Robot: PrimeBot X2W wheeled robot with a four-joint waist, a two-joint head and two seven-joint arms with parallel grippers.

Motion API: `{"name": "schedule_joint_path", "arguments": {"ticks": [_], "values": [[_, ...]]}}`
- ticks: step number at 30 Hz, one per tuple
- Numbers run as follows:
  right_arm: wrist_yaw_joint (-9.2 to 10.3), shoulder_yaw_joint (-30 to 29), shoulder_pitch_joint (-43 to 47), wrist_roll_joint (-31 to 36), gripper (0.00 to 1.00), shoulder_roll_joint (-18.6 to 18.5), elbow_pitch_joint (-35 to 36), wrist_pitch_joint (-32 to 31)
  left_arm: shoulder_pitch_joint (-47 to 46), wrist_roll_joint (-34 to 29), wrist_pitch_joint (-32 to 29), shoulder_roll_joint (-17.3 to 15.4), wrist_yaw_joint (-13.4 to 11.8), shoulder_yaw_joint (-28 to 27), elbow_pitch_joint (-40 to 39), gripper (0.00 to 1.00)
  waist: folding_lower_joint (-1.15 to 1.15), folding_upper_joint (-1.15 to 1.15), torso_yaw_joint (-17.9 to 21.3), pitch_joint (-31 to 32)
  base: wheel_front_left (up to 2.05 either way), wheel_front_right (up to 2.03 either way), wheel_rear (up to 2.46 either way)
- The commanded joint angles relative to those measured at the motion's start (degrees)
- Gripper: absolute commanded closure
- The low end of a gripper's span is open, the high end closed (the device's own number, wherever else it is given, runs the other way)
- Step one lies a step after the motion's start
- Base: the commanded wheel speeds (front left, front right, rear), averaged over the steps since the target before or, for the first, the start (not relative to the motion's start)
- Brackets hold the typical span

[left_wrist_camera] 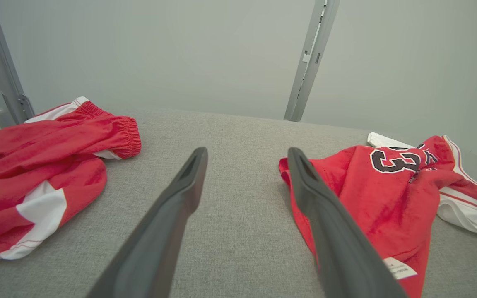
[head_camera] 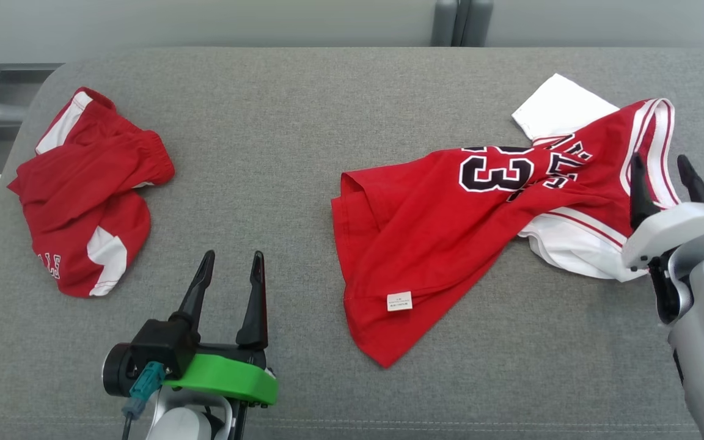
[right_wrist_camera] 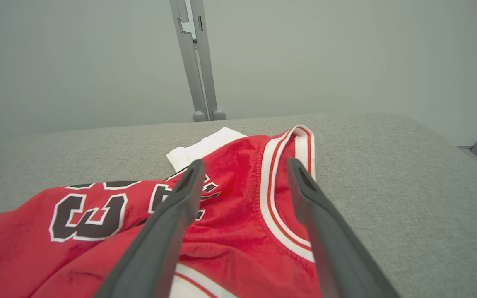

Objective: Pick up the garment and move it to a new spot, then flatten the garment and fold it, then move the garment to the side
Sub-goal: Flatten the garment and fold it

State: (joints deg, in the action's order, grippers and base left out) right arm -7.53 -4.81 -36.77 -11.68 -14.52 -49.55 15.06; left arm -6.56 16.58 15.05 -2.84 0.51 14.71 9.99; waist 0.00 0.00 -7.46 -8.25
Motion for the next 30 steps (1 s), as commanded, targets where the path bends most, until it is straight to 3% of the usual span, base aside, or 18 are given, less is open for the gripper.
{"name": "schedule_joint_path", "arguments": {"ticks": [1,16,24,30], "values": [[0.08,0.6,2.5,-1.2,0.0,0.1,2.1,0.2,0.7,-0.4,0.2,-0.1,-0.3,-0.5,-0.3,0.0,0.0,0.0,1.0,0.6,0.0,0.0,0.0],[0.08,8.9,16.3,-2.9,0.0,4.7,12.2,-3.3,1.5,-0.1,0.2,-0.1,-0.7,-1.4,-1.1,0.0,0.0,0.0,1.7,1.6,0.0,0.0,0.0],[0.09,12.6,16.0,-0.8,0.0,2.6,12.9,-9.5,0.9,0.0,0.2,-0.1,-0.5,-1.4,-1.3,0.0,0.0,0.0,1.0,0.6,0.0,0.0,0.0],[0.08,14.4,13.8,-0.3,0.0,2.3,10.2,-10.1,-0.2,0.4,0.2,-0.1,-0.3,-0.9,-1.0,0.0,0.0,0.0,-0.3,-0.5,0.0,0.0,0.0]]}}
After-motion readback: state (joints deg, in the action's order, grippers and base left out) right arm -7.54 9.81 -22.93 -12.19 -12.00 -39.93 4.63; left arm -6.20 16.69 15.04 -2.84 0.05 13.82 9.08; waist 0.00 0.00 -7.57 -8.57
